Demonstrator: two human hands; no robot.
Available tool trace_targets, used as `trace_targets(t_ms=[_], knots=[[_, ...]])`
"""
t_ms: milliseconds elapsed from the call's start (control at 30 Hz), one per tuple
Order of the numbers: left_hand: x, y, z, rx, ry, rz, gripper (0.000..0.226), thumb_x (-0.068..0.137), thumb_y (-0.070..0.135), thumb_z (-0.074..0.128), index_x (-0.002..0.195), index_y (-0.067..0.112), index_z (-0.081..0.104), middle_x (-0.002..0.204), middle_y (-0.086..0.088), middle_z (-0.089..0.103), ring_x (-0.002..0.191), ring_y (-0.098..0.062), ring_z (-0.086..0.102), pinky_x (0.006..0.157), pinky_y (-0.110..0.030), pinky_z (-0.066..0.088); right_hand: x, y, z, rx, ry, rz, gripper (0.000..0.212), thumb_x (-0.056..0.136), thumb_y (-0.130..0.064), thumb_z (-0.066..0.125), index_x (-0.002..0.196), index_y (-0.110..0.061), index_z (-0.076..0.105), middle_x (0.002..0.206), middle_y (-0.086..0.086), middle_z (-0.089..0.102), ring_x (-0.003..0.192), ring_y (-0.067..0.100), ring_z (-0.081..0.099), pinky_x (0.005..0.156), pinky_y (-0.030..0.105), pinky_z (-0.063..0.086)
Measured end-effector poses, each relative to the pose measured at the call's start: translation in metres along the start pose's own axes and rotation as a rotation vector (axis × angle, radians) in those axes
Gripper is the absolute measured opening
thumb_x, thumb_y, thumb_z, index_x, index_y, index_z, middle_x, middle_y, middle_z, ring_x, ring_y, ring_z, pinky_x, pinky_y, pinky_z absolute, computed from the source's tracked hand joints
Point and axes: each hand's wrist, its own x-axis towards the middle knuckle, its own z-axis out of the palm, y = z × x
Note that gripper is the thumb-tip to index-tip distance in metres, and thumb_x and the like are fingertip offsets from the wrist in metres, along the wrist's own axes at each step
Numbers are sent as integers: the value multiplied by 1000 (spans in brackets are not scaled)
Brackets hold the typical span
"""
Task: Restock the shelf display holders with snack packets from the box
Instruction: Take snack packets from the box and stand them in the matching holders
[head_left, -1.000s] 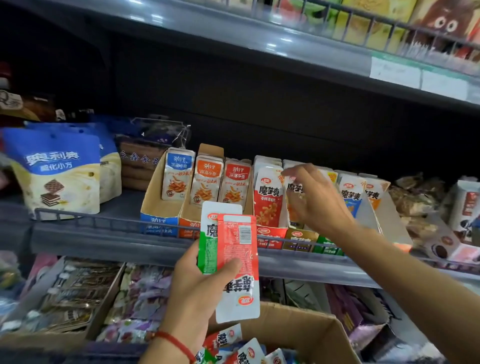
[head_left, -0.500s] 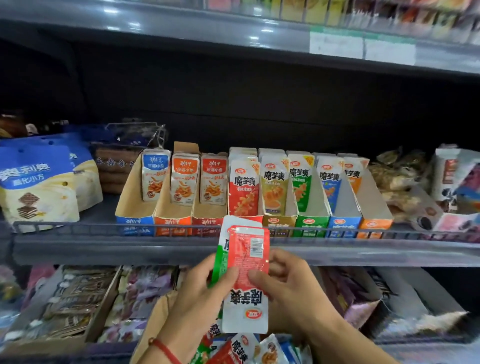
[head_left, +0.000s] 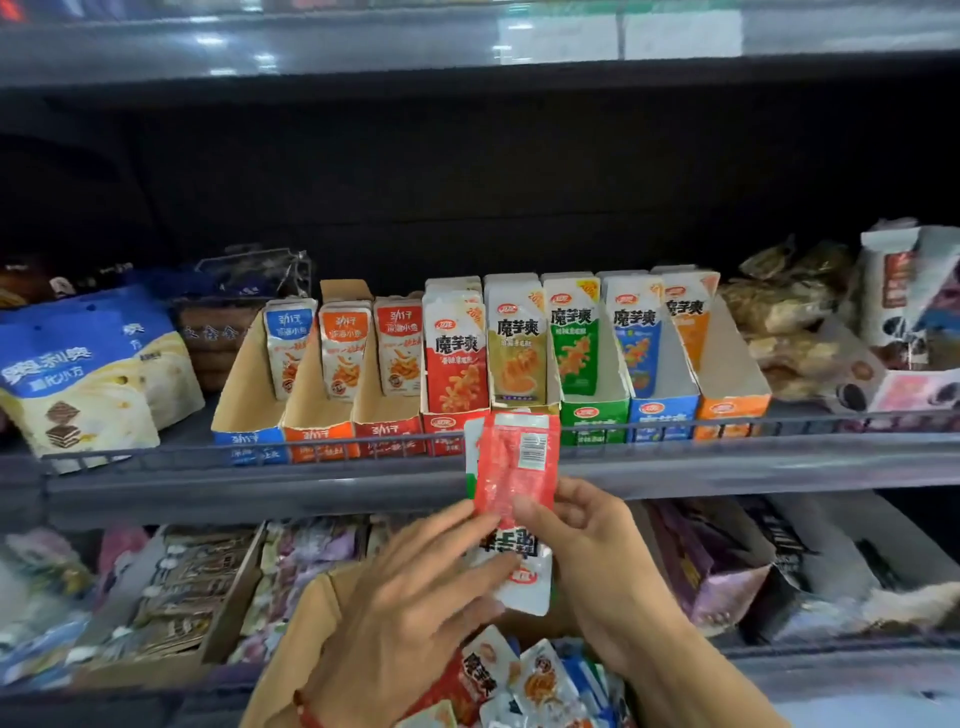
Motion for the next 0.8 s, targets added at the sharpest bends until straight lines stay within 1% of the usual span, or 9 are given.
trace_targets(t_ms=[100,167,267,367,433,500,567,700,800], knots=[[3,2,3,60,75,80,27,96,27,65,119,18,75,141,1,63,137,-15,53,99,-43,56,0,-3,-7,137,-41,97,29,88,-17,72,112,1,71,107,21,76,101,37,73,97,55,55],[9,8,1,85,140,101,23,100,25,59,111,11,75,133,-3,67,130,-15,59,98,-39,57,-1,-7,-9,209,-75,145,33,87,-16,70,111,7,70,107,28,74,93,40,72,88,53,60],[29,19,-12,3,285,-16,35,107,32,47,99,7,71,113,-4,74,107,-8,68,94,-23,56,-3,-9,-9,209,-105,194,36,87,-19,71,110,9,70,104,26,75,82,33,73,69,41,63],[51,13,-36,-35,399,-208,28,103,26,53,97,7,72,80,3,72,78,3,67,68,-2,49,-3,-14,-18,174,-104,209,30,92,-17,68,110,7,71,102,24,76,81,30,76,65,37,63],[69,2,-57,-65,457,-339,21,101,28,53,100,14,69,71,8,69,67,3,68,54,-6,48,-3,-19,-28,112,-70,194,22,96,-13,66,110,3,71,98,19,78,79,27,77,65,36,62],[90,-12,-77,-67,474,-425,19,101,34,51,100,22,66,68,7,69,63,-3,70,51,-17,51,-2,-22,-36,-1,-19,156,17,97,-12,67,110,-3,72,96,13,80,84,27,78,76,43,62],[114,-29,-94,-29,448,-478,20,104,32,51,96,22,66,69,5,69,59,-3,69,51,-20,52,-2,-24,-41,-110,25,107,12,98,-15,68,108,-11,73,95,7,80,90,27,77,88,51,60],[165,-61,-112,14,326,-551,23,102,22,55,83,24,67,74,1,72,51,-7,69,50,-28,53,-2,-30,-42,-189,87,26,9,98,-16,67,106,-16,72,91,2,80,84,23,78,86,54,61],[199,-80,-115,48,220,-562,19,101,20,55,88,20,69,83,-4,75,59,-16,73,59,-39,60,-3,-32,-42,-225,93,-14,10,99,-16,67,106,-17,72,91,0,80,83,21,78,84,52,61]])
